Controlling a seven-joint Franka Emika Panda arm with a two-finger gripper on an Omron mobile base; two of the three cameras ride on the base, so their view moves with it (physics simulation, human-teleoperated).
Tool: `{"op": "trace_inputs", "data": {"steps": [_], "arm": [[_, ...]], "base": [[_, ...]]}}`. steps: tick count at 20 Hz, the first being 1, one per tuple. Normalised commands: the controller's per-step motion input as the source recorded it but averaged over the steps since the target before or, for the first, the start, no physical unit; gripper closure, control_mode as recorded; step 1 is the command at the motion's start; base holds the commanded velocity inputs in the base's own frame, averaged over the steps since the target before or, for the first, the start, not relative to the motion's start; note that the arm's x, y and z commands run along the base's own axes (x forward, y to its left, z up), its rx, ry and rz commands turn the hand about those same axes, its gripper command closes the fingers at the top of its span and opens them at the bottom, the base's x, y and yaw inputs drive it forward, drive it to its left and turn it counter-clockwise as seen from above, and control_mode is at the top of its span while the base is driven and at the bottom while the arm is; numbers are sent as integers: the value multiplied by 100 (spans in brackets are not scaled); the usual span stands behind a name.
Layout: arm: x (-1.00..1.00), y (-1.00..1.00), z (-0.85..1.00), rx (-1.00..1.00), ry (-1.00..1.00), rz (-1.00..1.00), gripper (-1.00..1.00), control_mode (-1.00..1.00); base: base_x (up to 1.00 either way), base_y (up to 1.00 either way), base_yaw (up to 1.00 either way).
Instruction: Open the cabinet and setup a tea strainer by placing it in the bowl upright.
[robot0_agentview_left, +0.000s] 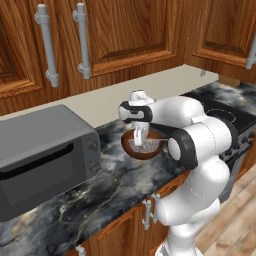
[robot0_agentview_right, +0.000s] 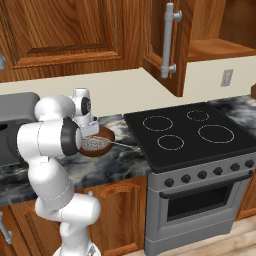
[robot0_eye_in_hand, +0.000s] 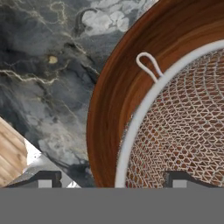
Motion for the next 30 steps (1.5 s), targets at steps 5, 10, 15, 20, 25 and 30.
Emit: {"op": "trace_inputs", "data": {"steps": [5,10,15,20,25,30], "arm": [[0,0,0,0,0,4,100,-100],[0,0,0,0,-1,4,100,-100],[-3,0,4,-1,-18,0,100,-100],[0,0,0,-3,-30,0,100,-100],[-16,0,0,-1,-32,0,100,-100],[-14,0,0,0,-22,0,100,-100]], "base": [[0,0,0],[0,0,0],[0,0,0],[0,0,0],[0,0,0],[0,0,0]]}}
